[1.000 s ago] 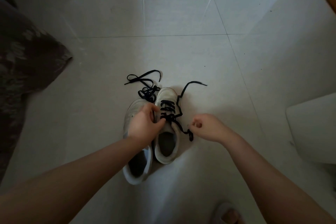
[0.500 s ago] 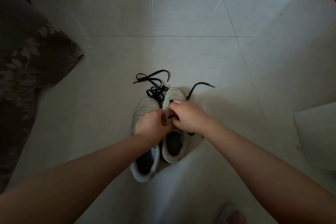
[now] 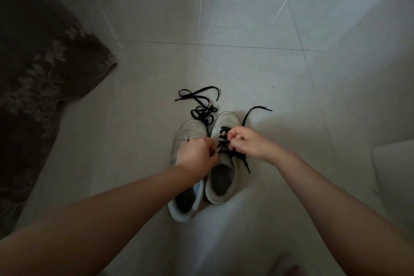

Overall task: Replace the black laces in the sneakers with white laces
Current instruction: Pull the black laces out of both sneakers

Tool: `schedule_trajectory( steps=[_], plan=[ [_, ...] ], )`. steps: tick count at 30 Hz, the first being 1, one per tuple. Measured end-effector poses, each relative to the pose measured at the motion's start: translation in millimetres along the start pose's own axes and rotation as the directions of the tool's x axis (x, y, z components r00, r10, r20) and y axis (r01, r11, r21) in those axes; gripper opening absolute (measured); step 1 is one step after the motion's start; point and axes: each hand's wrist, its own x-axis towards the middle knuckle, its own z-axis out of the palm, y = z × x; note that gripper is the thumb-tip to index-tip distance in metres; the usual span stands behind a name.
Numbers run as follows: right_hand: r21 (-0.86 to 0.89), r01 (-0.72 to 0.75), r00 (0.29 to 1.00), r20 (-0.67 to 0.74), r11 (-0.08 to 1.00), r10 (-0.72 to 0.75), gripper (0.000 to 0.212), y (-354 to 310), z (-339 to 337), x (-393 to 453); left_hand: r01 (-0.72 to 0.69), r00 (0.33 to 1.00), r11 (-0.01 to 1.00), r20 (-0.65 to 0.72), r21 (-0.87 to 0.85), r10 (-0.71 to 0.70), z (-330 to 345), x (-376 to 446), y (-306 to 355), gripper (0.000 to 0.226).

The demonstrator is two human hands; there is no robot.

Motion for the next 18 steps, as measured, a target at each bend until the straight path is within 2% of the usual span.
schedule_trajectory(
  steps=[2, 3, 5, 6, 7, 8, 9, 11, 13, 14, 15, 16, 18],
  plan=[
    [-0.203, 0.024, 1.0, 0.0, 0.979, -0.025, 0.003, -6, 0, 4, 0.005, 1.0, 1.0, 0.003, -0.007, -0.005, 0, 0, 0, 0.015],
    [-0.338, 0.046, 0.999, -0.001, 0.94, -0.05, 0.004, -9, 0, 6, 0.01, 1.0, 1.0, 0.0, -0.013, -0.01, -1, 0, 1, 0.015],
    [-0.587, 0.084, 0.996, 0.026, 0.805, -0.085, 0.008, -14, 3, 10, 0.017, 1.0, 1.0, -0.005, -0.025, -0.017, -1, -1, 1, 0.016],
    [-0.642, 0.104, 0.994, 0.047, 0.76, -0.096, 0.006, -17, 5, 11, 0.019, 1.0, 0.999, -0.004, -0.027, -0.019, -2, -2, 1, 0.016],
    [-0.65, 0.128, 0.992, 0.072, 0.749, -0.107, 0.007, -19, 5, 12, 0.021, 1.0, 0.999, -0.001, -0.027, -0.021, -2, -2, 1, 0.016],
    [-0.597, 0.151, 0.988, 0.095, 0.788, -0.118, 0.014, -20, 4, 12, 0.024, 1.0, 0.999, 0.005, -0.029, -0.024, -3, -3, 1, 0.016],
    [-0.484, 0.162, 0.986, 0.112, 0.86, -0.123, 0.02, -20, 2, 11, 0.025, 1.0, 0.999, 0.011, -0.026, -0.024, -3, -3, 1, 0.017],
    [-0.147, 0.155, 0.982, 0.134, 0.977, -0.136, 0.021, -21, -3, 4, 0.016, 1.0, 1.0, 0.023, 0.02, -0.016, -4, -3, 1, 0.017],
    [0.155, 0.099, 0.984, 0.132, 0.983, -0.12, 0.019, -17, -7, -2, 0.01, 1.0, 0.997, 0.016, 0.077, -0.011, -5, -4, 1, 0.017],
    [0.218, 0.069, 0.989, 0.114, 0.973, -0.096, 0.019, -15, -8, -4, 0.007, 1.0, 0.996, 0.008, 0.094, -0.007, -5, -4, 1, 0.018],
    [0.199, 0.047, 0.995, 0.082, 0.979, -0.065, 0.021, -14, -9, -5, 0.0, 1.0, 0.994, -0.002, 0.111, 0.0, -6, -5, 2, 0.017],
    [0.089, 0.03, 0.998, 0.046, 0.996, -0.034, 0.025, -14, -10, -5, -0.006, 1.0, 0.992, -0.014, 0.124, 0.008, -5, -5, 2, 0.017],
    [-0.265, 0.019, 1.0, 0.002, 0.964, -0.019, 0.033, -15, -11, -2, -0.012, 1.0, 0.992, -0.024, 0.123, 0.015, -3, -6, 4, 0.017]
  ],
)
